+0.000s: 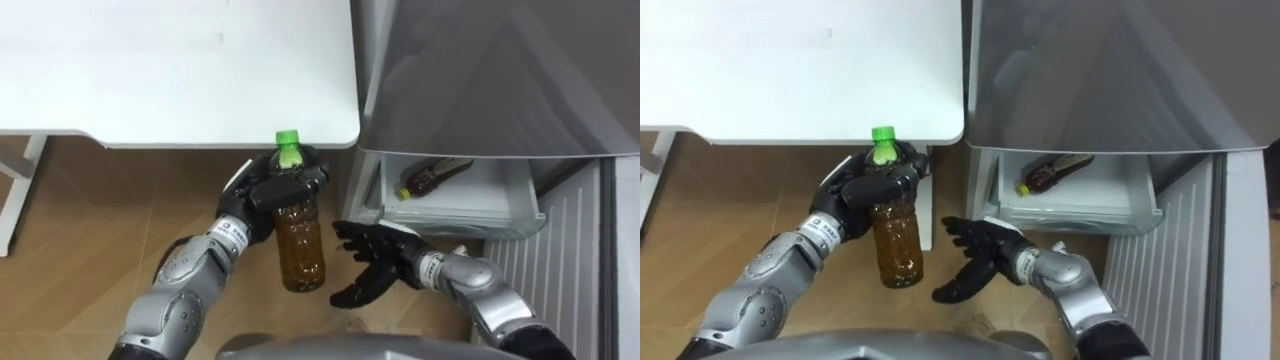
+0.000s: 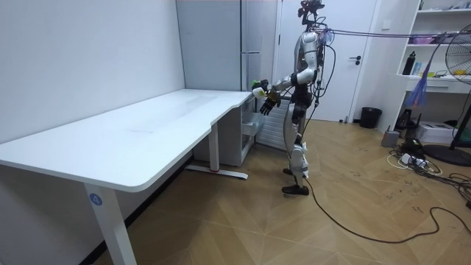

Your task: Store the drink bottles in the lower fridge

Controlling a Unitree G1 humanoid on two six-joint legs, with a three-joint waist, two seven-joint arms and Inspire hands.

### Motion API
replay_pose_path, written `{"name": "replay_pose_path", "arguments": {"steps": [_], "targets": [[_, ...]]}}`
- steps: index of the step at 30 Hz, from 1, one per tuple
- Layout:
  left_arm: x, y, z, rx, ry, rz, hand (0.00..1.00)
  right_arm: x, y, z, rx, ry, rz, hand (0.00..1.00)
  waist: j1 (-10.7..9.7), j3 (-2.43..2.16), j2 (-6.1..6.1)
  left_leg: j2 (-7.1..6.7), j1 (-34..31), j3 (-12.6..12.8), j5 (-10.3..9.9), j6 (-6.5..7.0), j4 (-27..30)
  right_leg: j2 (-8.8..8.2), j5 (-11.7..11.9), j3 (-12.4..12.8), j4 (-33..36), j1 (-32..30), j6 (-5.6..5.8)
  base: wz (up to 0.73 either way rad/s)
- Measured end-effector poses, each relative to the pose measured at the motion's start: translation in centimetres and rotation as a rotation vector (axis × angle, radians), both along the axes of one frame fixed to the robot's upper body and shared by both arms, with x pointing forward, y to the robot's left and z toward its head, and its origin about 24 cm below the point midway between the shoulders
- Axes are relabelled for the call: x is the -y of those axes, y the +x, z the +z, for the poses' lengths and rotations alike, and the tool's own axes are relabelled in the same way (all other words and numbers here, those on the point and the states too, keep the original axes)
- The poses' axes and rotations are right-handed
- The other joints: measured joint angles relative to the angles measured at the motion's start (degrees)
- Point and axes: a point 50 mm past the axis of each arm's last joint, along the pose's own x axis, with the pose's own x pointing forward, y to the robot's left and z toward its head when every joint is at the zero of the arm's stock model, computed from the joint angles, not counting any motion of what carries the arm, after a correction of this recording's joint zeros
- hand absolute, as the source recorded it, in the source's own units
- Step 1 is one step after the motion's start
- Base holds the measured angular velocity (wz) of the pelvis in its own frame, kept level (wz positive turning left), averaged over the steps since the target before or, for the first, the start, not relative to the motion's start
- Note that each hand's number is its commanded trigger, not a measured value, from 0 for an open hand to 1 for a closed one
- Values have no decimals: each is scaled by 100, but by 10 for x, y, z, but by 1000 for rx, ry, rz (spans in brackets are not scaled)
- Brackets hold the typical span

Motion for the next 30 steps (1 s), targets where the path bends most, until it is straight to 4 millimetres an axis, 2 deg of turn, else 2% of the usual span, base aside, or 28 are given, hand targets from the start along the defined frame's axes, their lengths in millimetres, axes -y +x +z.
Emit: {"name": "replay_pose_path", "arguments": {"steps": [5, 19, 23, 30], "targets": [[3, 0, 0, 11, -7, -25, 100, -9, -4, 0, -38, 59, 59, 0, 62, 14, -21, 11, -55, -9, -13, -3, 13, 2, 1, -48, -11, -10, -1, 2], [7, 4, 6, 62, -16, -50, 100, -20, -9, 5, -114, 269, 78, 0, 66, 6, -35, 9, -99, -5, -15, -5, 67, -5, 1, -32, 13, -75, -2, 0], [12, 3, 6, 71, -25, -71, 100, -23, -9, 7, -129, 344, 43, 0, 25, 41, 6, 12, -108, -6, -46, 8, 66, -14, 0, -65, 59, -77, 0, 3], [22, -3, 3, 61, -44, -141, 100, -27, -13, 8, -161, 409, 42, 0, 21, 41, 6, 7, -120, 2, -54, 14, 109, -20, -3, -51, 72, -88, 4, 0]]}}
